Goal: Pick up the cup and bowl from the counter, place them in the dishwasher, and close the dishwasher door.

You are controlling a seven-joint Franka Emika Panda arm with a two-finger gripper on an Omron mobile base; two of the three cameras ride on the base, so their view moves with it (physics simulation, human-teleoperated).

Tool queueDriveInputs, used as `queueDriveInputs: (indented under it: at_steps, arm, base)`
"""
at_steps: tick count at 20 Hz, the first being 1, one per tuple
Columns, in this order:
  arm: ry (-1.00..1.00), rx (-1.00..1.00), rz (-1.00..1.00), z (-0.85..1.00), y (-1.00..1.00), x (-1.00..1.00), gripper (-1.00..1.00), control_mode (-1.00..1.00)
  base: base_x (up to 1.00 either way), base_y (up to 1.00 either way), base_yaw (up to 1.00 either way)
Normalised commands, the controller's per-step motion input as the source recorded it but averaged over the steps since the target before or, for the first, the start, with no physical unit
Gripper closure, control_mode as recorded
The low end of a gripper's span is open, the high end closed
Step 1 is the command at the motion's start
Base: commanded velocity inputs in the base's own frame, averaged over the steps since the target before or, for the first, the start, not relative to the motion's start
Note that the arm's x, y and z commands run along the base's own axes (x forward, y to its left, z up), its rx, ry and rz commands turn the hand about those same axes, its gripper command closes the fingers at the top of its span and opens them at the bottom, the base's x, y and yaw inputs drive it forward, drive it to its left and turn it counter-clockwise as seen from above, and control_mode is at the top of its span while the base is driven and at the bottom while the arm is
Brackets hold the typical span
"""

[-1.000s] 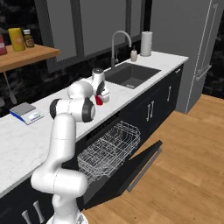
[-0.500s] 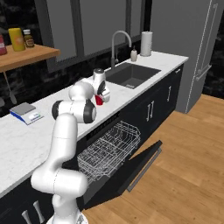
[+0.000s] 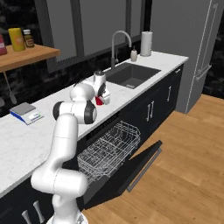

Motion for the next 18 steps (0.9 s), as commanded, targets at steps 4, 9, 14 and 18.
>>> queueDriveInputs:
  at_steps: [4,9,14,18]
  arm:
    - [-0.02,0.01,0.0,-0.08,0.04,0.07,-1.0,-1.0]
    - [-0.12,0.08,0.0,0.04,0.0,0.01,-1.0,-1.0]
    - [-0.07,0.11,0.0,0.03,0.0,0.05,-1.0,-1.0]
    - [-0.03,0.09,0.0,0.0,0.0,0.16,-1.0,-1.0]
  base:
    - [0.0,0.0,0.0]
    - [0.0,0.0,0.0]
    - [0.0,0.0,0.0]
    - [0.0,0.0,0.0]
